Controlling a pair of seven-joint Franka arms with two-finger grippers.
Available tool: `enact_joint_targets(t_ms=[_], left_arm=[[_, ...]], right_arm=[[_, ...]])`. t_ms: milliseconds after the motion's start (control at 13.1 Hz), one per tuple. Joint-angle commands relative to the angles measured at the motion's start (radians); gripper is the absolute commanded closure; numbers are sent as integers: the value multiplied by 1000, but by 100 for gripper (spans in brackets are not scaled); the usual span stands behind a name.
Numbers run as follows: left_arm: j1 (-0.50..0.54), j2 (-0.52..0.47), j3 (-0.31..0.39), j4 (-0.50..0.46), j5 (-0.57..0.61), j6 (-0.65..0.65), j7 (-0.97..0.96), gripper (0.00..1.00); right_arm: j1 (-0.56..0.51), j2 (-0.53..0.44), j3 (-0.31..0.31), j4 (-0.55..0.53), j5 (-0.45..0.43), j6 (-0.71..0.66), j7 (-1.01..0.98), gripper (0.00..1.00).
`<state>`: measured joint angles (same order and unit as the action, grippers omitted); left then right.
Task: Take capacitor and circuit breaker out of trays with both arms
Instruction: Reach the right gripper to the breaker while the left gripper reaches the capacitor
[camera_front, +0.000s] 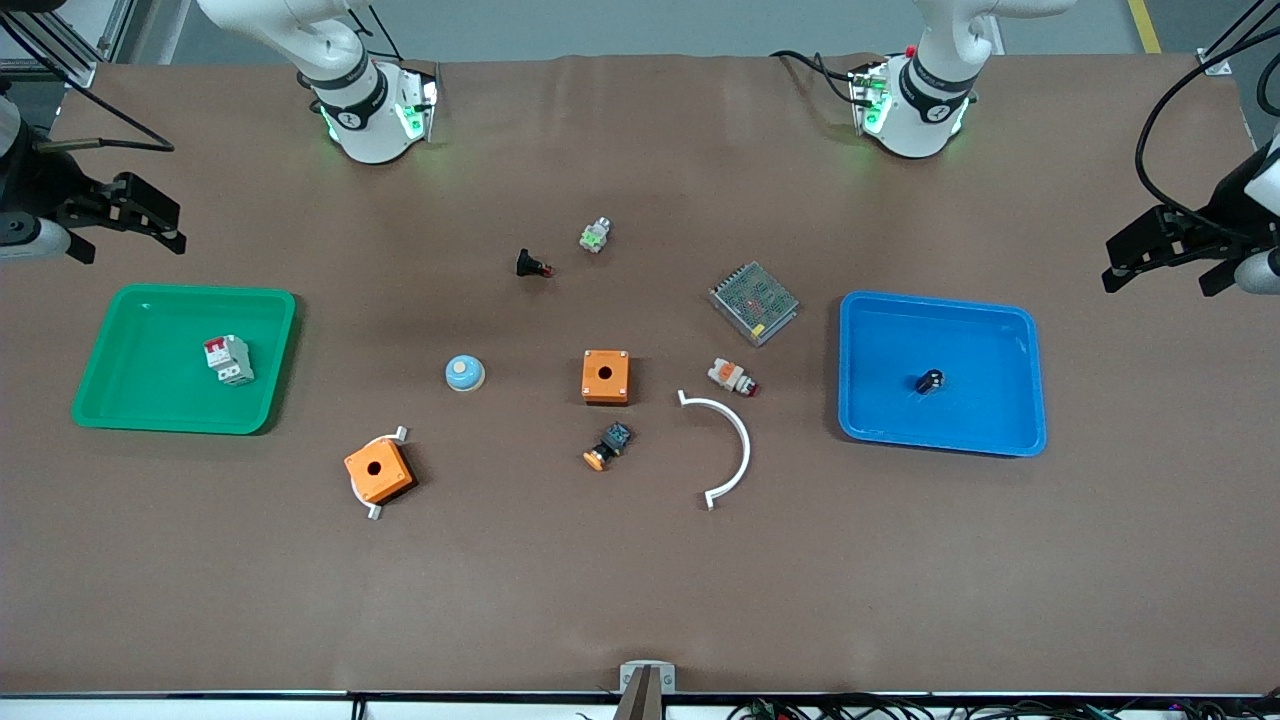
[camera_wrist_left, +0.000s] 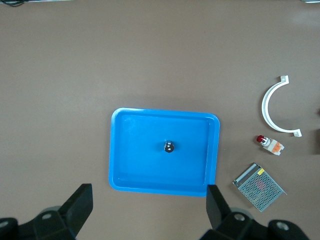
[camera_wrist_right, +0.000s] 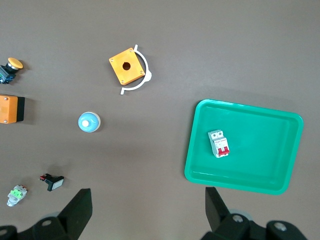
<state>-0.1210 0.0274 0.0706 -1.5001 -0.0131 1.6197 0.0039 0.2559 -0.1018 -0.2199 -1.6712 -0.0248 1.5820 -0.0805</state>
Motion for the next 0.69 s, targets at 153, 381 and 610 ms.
enact_joint_targets(t_ms=[153, 381, 610], left_arm=[[7, -4, -9, 6, 12, -15, 22, 0], [0, -4, -9, 6, 12, -15, 22, 0], [-2, 15, -11, -24, 2, -6, 22, 0]], right_arm=[[9, 8, -1, 5, -7, 9, -5, 0], [8, 31, -3, 5, -9, 15, -8, 0], [-33, 121, -7, -4, -27, 38, -15, 0]])
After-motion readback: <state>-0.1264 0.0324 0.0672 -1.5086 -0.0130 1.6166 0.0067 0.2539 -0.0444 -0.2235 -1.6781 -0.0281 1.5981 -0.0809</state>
